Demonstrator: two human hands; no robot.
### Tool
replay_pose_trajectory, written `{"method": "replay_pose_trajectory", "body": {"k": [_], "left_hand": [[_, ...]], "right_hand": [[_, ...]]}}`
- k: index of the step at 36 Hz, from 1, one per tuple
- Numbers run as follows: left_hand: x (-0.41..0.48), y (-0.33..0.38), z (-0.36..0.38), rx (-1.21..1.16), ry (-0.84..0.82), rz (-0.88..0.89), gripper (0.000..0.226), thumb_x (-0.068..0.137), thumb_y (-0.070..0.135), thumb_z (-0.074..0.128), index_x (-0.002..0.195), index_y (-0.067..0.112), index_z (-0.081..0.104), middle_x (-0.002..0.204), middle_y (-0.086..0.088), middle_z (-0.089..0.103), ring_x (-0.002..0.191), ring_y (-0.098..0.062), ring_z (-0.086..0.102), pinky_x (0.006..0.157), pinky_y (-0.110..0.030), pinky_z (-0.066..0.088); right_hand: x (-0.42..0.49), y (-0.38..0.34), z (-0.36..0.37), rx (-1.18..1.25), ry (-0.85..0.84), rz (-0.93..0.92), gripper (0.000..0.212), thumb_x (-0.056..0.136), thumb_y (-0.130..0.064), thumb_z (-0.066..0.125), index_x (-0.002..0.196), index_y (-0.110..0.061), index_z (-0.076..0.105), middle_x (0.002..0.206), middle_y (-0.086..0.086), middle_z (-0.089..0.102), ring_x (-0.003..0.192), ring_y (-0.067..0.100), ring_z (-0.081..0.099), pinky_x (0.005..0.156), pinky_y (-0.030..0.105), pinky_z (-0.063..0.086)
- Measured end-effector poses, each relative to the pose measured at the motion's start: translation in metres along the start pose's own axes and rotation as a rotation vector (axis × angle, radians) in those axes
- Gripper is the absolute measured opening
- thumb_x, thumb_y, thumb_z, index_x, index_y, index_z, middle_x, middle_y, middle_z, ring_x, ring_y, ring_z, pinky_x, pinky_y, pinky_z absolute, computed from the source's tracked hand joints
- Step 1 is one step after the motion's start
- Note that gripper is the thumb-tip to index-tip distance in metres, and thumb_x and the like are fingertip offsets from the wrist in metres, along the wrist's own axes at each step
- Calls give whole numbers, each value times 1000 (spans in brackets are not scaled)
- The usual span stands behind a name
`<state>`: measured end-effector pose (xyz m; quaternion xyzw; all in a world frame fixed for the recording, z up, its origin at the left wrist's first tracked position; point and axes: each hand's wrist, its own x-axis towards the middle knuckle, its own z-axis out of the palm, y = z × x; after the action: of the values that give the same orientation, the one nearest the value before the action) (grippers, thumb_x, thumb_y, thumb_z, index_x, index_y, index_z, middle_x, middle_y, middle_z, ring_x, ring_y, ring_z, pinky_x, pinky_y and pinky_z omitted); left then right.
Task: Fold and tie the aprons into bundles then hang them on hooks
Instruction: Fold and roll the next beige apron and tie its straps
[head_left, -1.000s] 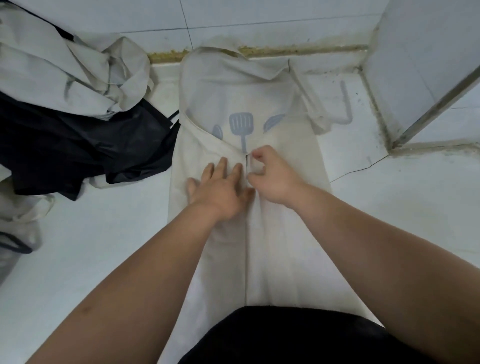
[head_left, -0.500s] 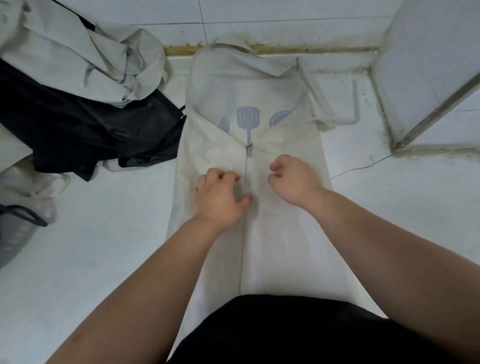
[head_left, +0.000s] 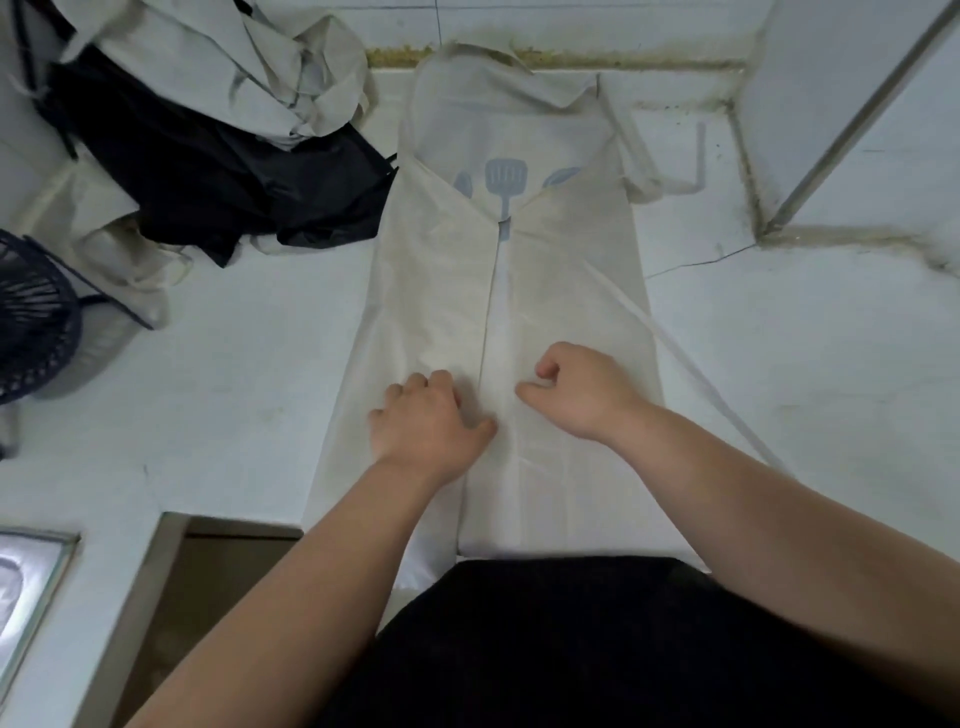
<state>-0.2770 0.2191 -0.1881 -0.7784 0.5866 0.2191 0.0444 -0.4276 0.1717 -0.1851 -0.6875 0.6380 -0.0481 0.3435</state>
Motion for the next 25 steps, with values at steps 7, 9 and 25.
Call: {"method": "replay_pose_trajectory", "body": {"k": [7,9,25], "left_hand": [[-38,-24,10,49,-14,53,55,82,57,54,118,17,50,122,-6,45,115,-28,41,90,-40,38],[-48,-30,12,66,-14,69,53,83,56,53,118,16,50,122,-7,45,114,-28,41,89,-40,38],[-86,-44,20,183,11,242,40,93,39,45,114,7,57,116,-9,44,113,-26,41,72,-32,33]], "right_hand": [[-43,-2,18,23,76,90,26,85,-35,63,90,-9,60,104,10,65,98,28,59,87,34,47],[-58,-7,25,-18,40,97,31,86,-34,62,75,-6,59,82,11,63,81,29,58,78,35,47],[-122,-23,67,-379,-18,135,11,85,-19,60,91,-9,58,92,10,57,97,31,59,66,26,35]]}}
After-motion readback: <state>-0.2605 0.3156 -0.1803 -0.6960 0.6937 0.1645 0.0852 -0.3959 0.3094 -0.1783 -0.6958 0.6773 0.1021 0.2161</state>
